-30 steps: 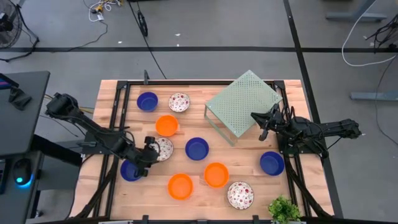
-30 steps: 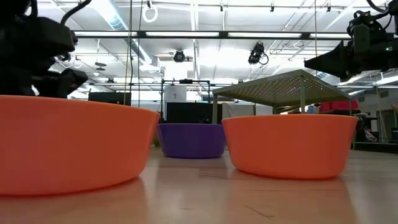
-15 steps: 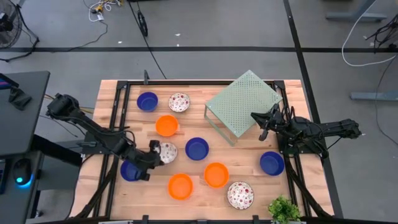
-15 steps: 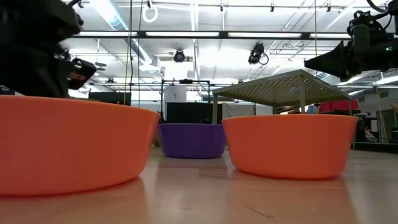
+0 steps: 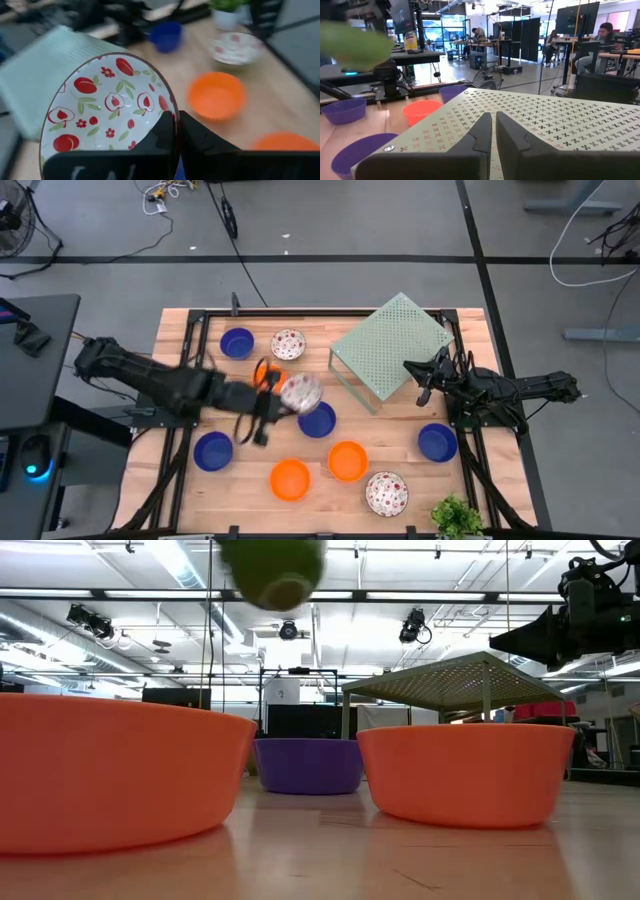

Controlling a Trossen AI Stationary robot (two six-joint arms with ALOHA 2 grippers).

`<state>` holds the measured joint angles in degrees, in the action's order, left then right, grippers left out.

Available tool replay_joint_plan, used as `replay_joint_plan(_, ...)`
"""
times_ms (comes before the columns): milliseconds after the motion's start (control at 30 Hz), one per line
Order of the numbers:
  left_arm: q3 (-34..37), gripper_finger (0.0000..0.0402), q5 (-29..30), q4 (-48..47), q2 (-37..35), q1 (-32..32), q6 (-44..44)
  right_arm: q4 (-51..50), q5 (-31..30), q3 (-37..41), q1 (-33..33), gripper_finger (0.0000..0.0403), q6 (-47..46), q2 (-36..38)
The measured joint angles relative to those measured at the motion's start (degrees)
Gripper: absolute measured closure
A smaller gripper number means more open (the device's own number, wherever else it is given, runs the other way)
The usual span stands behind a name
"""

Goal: Pick & Place Mini bowls
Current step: Put the white patterned bowl on the shelf

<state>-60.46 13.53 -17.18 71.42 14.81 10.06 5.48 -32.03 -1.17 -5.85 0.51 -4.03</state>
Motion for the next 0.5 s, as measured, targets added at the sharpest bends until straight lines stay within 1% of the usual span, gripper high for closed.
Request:
replay_joint_plan(133, -8.5, 0.0389, -5.6, 0.7, 6.7, -8.8, 7.7, 0.0, 0.0, 0.0, 0.0, 0.0374, 0.0, 0.0)
replay_joint_plan(233, -14.1, 0.0389, -8.9, 0.3, 12.9, -13.8, 11.5, 0.0, 0.0, 0.0, 0.0, 0.0374, 0.0, 0.0)
replay_joint_plan(400, -20.8, 0.0386, -12.6, 0.4, 21.5, -19.0, 16.7, 0.0, 0.0, 0.0, 0.0, 0.0374, 0.0, 0.0)
replay_joint_plan(500, -22.6, 0.0390, -14.6, 0.0, 25.0, -20.6, 20.3, 0.0, 0.0, 0.0, 0.0, 0.0374, 0.0, 0.0)
